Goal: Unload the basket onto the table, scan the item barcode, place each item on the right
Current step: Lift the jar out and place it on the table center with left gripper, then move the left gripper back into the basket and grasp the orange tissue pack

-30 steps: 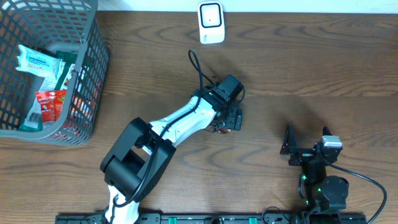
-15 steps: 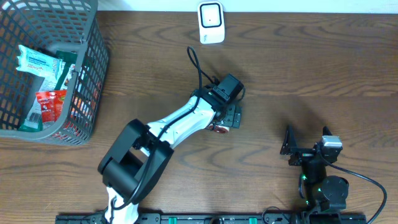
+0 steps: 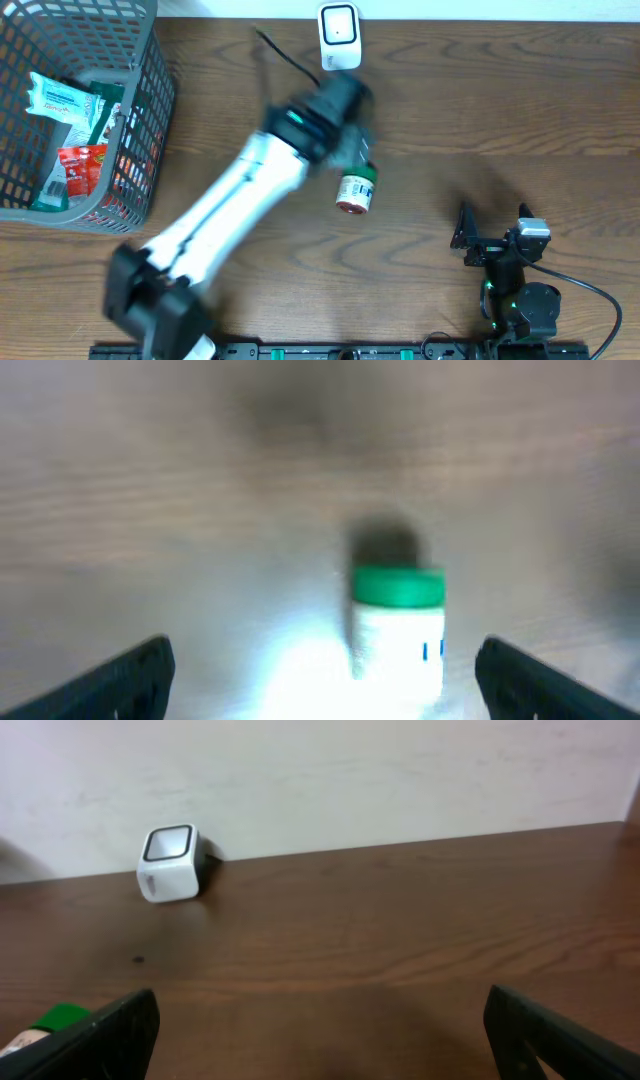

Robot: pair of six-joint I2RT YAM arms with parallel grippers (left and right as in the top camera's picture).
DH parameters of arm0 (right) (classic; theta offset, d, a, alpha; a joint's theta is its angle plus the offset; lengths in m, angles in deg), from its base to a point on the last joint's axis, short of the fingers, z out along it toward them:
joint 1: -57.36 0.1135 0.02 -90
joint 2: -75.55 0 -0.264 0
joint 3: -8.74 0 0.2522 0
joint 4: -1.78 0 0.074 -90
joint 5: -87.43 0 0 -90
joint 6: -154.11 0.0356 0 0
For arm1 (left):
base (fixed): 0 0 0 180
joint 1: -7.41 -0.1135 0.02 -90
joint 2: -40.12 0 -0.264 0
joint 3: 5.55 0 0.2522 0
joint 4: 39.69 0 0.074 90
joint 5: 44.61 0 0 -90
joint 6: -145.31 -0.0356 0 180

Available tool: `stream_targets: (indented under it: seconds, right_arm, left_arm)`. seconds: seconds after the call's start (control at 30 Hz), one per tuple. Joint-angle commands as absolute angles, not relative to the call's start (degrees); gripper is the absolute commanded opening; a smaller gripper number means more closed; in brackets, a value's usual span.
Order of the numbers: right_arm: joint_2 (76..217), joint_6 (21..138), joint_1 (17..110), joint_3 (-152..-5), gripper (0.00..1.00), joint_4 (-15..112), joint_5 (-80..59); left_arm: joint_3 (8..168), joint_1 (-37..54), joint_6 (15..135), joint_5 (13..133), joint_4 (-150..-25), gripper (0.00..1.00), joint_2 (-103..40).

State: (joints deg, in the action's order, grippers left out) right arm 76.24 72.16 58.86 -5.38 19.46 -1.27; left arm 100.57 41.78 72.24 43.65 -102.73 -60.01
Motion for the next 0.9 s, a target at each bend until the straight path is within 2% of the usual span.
stream_targets:
  seconds: [0.0, 0.1, 0.27, 0.4, 0.6, 0.87]
  right_arm:
    - [76.00, 71.75, 58.53, -5.34, 0.99, 19.64, -0.72]
    - [76.00, 71.75, 58.53, -5.34, 0.99, 19.64, -0.72]
    - [76.00, 71.75, 58.53, -5.34, 0.99, 19.64, -0.75]
    - [76.00, 71.75, 58.53, -5.34, 0.99, 19.64, -0.72]
    - [76.00, 71.73, 58.53, -5.34, 0.99, 19.64, -0.72]
    - [76.00, 71.75, 58.53, -5.34, 0.99, 19.64, -0.72]
  left_arm:
    - [116.35, 30.26, 67.52, 40.68, -111.26, 0.96, -54.44]
    - [123.89, 18.17, 67.54, 39.76, -114.97, 0.96, -52.58]
    - [124.11, -3.03, 67.54, 39.76, -114.91, 0.96, -51.53]
    - [123.08, -15.44, 67.54, 39.80, -116.37, 0.96, -54.57]
    - [122.82, -23.03, 67.54, 44.37, -122.14, 0.96, -62.48]
    - [122.82, -22.26, 67.60, 46.49, -129.11, 0.96, -75.38]
